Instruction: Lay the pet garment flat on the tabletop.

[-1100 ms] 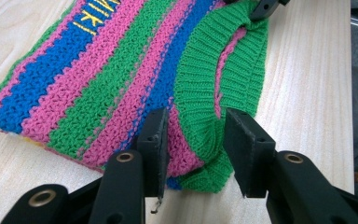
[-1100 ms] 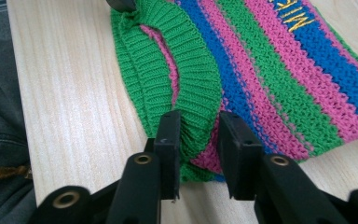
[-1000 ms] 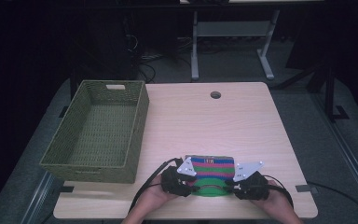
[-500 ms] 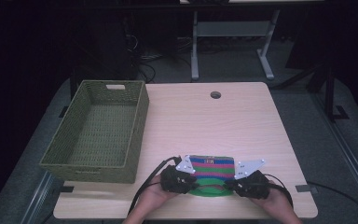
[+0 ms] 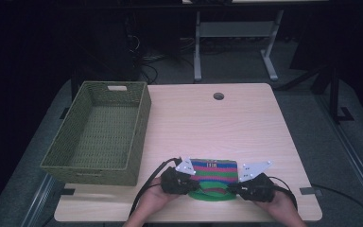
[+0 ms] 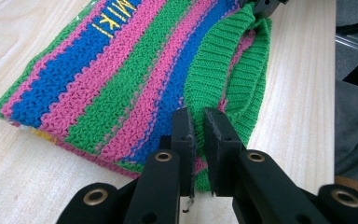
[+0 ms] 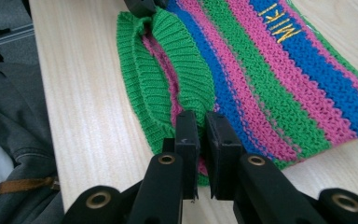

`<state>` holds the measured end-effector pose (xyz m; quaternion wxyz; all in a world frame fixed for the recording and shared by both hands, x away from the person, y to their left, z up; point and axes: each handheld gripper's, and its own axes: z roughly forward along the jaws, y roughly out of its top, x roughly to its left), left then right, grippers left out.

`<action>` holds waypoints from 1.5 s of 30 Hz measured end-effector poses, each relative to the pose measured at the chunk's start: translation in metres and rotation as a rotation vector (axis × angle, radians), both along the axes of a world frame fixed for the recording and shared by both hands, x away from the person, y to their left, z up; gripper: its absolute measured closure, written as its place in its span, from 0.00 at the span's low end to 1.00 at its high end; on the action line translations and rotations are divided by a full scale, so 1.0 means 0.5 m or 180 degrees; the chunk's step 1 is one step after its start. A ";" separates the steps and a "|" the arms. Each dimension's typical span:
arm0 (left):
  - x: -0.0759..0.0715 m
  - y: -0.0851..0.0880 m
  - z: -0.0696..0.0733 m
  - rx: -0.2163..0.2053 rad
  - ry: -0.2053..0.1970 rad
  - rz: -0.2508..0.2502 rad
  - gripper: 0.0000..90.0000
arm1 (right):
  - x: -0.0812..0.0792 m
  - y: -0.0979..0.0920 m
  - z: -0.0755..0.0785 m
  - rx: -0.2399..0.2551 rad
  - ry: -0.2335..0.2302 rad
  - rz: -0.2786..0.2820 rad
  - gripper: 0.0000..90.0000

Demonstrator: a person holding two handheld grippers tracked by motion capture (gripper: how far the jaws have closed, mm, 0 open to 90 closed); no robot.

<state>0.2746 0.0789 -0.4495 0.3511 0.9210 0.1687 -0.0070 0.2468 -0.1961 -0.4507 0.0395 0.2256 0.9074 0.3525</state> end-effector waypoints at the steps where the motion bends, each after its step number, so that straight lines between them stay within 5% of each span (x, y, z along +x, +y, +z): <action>1: -0.002 0.000 0.001 0.0002 0.0008 -0.0003 0.92 | -0.002 0.001 0.000 0.0009 0.0012 0.0003 0.93; 12: -0.015 0.010 0.020 -0.0098 -0.0009 -0.0059 0.94 | -0.026 0.001 0.020 0.0155 -0.0047 0.0096 0.93; 28: -0.018 0.025 0.041 -0.0332 -0.0005 -0.0054 0.94 | -0.029 -0.015 0.041 0.0352 -0.0093 0.0064 0.93; 45: -0.016 0.031 0.055 -0.0434 -0.0060 0.0000 0.94 | -0.023 -0.026 0.056 0.0467 -0.0118 0.0031 0.93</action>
